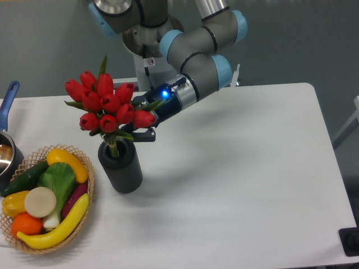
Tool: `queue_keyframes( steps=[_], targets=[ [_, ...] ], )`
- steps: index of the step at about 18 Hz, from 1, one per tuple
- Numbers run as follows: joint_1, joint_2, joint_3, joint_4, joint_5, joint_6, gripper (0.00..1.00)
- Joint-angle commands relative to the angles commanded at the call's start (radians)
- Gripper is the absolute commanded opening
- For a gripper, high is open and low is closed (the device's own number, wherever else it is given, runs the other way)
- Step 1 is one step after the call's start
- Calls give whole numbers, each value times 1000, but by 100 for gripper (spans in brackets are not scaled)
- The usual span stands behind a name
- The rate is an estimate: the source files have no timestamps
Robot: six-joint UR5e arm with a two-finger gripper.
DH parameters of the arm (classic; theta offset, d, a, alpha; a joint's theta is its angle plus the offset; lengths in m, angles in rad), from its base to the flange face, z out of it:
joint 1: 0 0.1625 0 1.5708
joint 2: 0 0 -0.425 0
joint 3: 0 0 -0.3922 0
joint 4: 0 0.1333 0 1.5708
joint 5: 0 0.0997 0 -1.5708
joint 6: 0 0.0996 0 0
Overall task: Insert the flowers into the vase
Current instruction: 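Lower the tulip stems down into the black vase opening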
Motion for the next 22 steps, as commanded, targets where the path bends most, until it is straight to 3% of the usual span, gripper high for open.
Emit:
queue_keyframes(
  steps=[15, 22],
  targets=[
    [-2, -66, -49, 2, 5, 134, 1],
    [3, -74, -74, -2, 6, 138, 21]
  ],
)
